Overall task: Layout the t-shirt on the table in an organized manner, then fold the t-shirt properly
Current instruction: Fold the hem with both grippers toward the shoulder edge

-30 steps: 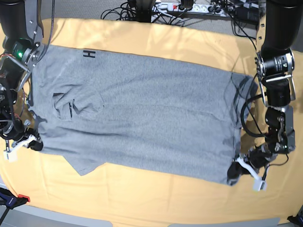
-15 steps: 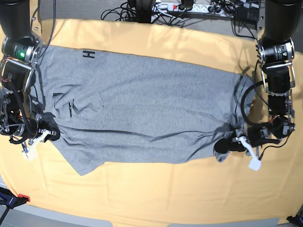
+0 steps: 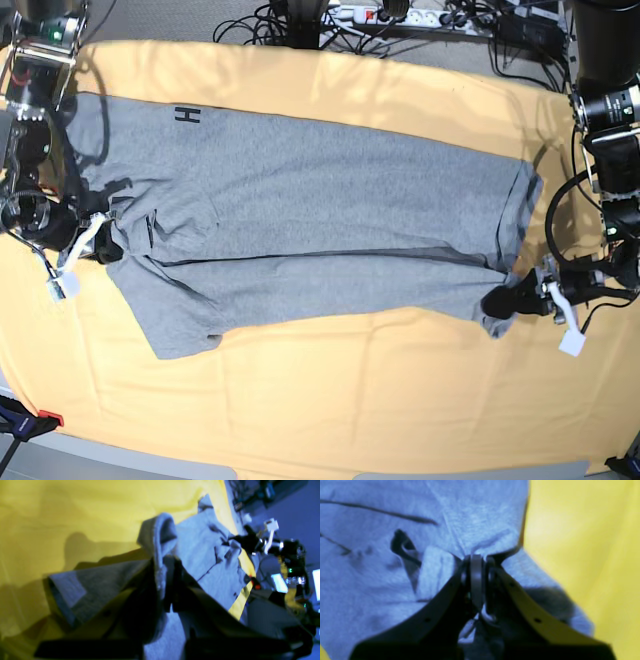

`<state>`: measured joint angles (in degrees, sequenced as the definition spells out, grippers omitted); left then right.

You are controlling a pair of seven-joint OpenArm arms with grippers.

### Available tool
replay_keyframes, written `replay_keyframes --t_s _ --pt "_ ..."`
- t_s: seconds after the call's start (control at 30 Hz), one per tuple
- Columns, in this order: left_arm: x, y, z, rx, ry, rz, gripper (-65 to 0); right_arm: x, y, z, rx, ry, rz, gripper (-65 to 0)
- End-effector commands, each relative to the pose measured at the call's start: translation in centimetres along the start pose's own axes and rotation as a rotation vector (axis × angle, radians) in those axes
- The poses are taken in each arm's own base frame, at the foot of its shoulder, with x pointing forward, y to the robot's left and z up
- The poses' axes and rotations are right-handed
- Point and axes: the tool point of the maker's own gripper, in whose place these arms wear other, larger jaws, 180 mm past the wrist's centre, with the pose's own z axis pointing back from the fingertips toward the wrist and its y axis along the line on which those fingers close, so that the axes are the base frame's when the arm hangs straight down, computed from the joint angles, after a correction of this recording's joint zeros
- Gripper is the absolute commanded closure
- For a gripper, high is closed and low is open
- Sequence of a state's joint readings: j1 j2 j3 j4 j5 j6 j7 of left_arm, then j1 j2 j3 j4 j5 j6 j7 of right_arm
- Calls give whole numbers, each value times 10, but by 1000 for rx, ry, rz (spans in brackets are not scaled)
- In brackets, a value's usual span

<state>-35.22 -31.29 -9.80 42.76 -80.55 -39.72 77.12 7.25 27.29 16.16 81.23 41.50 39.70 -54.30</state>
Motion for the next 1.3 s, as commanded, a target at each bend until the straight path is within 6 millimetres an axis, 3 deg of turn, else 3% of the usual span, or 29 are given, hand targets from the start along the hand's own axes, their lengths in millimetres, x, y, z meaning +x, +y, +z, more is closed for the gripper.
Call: replay_keyframes --t_s 0.0,0.13,0.33,0.63,0.87,1.27 --pt "27 -9 10 -10 -60 -47 0 25 -6 14 -32 -75 57 0" --pt "28 -8 12 -7 -61 -47 0 36 -7 32 -82 -120 111 0" --pt "31 -9 17 -10 -74 -47 0 35 -40 54 -194 -135 72 0" --pt "33 -11 21 -14 -77 -53 0 3 -53 40 -173 -86 -38 0" --pt "28 -6 35 14 -33 -59 0 5 -53 40 -172 -89 -40 0" --pt "-18 13 37 41 30 20 0 -6 -52 39 -170 -32 -46 0"
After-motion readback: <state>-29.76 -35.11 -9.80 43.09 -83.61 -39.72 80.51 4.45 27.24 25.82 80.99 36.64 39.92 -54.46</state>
